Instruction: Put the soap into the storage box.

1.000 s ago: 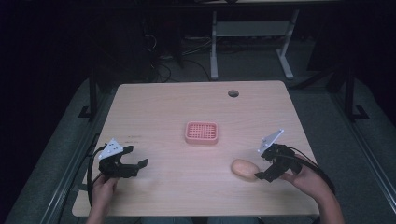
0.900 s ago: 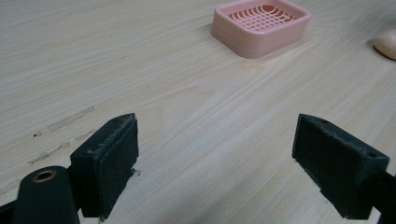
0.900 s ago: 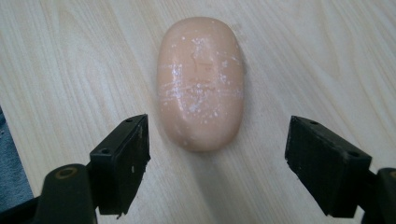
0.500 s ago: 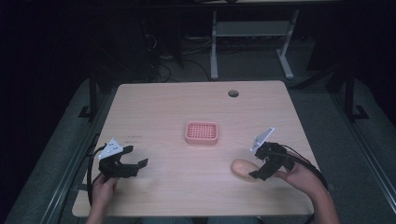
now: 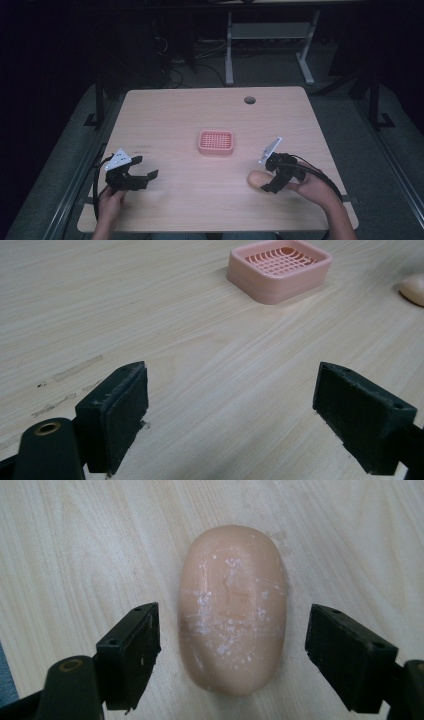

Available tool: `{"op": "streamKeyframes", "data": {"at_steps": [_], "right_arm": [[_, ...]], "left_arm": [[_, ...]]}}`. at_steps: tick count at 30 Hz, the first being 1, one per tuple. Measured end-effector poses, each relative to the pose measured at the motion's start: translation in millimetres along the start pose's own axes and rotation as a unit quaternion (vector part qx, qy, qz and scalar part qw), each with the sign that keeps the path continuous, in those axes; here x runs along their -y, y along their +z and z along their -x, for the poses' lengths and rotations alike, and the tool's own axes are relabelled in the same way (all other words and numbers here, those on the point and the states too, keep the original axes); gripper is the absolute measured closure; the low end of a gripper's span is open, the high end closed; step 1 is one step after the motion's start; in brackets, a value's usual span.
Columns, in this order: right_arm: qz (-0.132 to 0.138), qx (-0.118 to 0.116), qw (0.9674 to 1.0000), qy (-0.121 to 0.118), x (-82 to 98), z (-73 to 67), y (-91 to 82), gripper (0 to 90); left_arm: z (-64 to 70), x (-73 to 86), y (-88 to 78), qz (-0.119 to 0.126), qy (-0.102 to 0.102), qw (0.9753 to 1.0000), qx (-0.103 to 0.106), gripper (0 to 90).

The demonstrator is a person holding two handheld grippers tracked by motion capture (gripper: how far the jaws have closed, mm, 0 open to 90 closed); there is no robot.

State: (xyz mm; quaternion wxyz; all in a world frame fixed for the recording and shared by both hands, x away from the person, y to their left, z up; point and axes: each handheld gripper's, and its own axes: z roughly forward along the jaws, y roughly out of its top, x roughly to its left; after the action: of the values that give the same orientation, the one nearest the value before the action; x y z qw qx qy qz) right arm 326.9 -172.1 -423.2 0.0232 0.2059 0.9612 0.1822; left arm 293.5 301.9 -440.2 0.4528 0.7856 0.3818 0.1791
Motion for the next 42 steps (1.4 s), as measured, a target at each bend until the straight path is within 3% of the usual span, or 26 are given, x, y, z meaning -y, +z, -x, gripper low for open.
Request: {"op": "streamKeyframes", "data": {"at_steps": [13, 29, 42], "right_arm": [[-0.038, -0.002, 0.9993, -0.008, -11.2, -1.9, 17.2, 21.4], [-0.065, 0.007, 0.9978, -0.012, -13.2, -0.4, 28.1, 25.9], [-0.067, 0.005, 0.9975, -0.022, -15.1, -0.7, 28.0, 31.6]], "left_arm": [[0.1, -0.2, -0.3, 0.000, 0.001, 1.0000, 0.001, 14.3], [0.2, -0.3, -0.1, 0.000, 0.000, 1.0000, 0.001, 14.3], [-0.2, -0.5, -0.9, 0.003, 0.000, 1.0000, 0.001, 14.3]]}}
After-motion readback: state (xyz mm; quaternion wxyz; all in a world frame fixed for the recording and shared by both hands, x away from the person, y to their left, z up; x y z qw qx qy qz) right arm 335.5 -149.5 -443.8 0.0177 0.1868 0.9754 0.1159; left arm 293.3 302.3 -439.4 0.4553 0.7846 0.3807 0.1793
